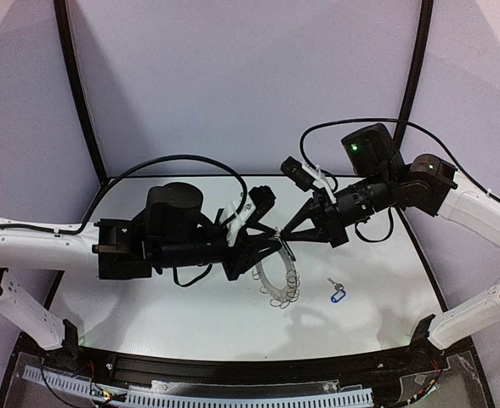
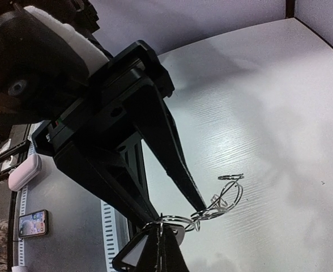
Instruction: Put the keys on the keyring
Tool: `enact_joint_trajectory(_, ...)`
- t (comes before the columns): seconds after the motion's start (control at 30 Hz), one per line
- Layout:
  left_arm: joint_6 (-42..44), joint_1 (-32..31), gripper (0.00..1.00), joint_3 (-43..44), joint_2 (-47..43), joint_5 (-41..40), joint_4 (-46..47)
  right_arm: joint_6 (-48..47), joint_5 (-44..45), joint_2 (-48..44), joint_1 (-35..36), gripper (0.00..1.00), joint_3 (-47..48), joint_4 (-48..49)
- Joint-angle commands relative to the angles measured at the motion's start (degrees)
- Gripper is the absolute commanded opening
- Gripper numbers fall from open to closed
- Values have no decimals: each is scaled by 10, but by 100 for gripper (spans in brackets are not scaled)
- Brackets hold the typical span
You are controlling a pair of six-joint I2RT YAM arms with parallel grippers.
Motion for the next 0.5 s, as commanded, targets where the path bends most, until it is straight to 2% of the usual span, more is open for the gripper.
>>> enact_joint_trajectory(0.0, -2, -1, 28, 21, 6, -58, 5, 7, -1, -10, 9, 0, -4, 18)
enact_joint_trajectory(0.2, -3, -1, 28, 26, 9, -55, 8, 11, 14, -4, 10, 0, -2, 20)
enact_joint_trajectory(0.3, -3, -2, 24, 30, 11, -67, 4, 14, 21, -3, 10, 0, -1, 19)
enact_joint_trajectory(0.33, -2, -2, 22, 33, 12, -72, 2, 15, 21, -3, 11, 0, -2, 20)
enact_joint_trajectory(0.43, 6, -3, 3, 37, 14, -70, -5, 17, 23, -2, 12, 0, -2, 19)
enact_joint_trajectory(0.47, 9, -3, 2, 37, 14, -70, -5, 17, 23, -2, 12, 0, -2, 19)
